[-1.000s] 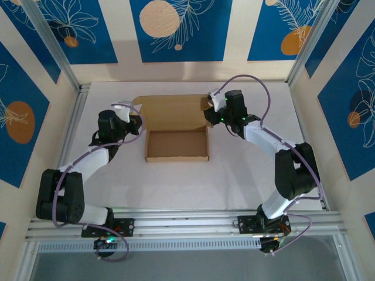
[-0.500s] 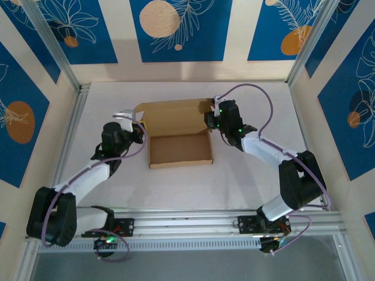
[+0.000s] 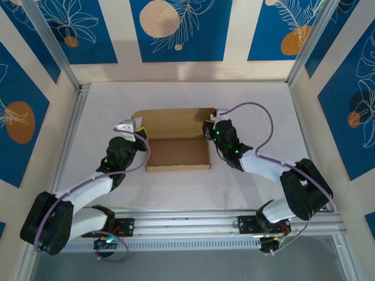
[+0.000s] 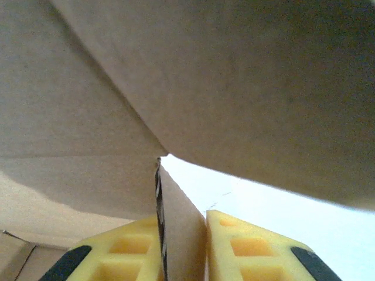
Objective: Fold the paper box
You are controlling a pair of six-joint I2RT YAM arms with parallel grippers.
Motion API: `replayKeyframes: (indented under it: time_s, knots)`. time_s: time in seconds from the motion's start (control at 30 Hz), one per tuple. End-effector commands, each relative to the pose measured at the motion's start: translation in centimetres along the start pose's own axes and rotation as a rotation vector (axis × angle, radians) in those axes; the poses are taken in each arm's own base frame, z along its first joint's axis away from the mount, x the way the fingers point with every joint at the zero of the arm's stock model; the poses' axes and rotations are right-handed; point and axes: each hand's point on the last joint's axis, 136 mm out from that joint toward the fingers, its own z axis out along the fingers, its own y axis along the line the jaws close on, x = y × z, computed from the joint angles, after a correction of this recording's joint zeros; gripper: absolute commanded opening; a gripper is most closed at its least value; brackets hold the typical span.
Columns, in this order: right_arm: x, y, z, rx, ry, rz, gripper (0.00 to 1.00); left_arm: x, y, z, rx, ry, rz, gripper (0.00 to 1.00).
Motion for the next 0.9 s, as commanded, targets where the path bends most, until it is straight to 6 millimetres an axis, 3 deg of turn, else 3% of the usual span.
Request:
replayKeyframes:
  time_s: [0.0, 0.37, 0.87]
  knots:
    - [-1.9, 2.0, -1.2, -0.101, -0.153, 0.040, 0.22, -2.5, -2.0, -0.6, 0.067, -0.148, 0.027, 0.03]
    - [0.1, 0.5, -1.4, -0.097, -0.199, 0.100, 0.22, 1.2, -1.5, -0.9, 0.087, -0.155, 0.028, 0.03]
    - [2.5, 1.3, -0.6, -0.036, -0.170, 0.193, 0.23, 1.8, -3.1, -0.4, 0.118, -0.188, -0.052, 0.04]
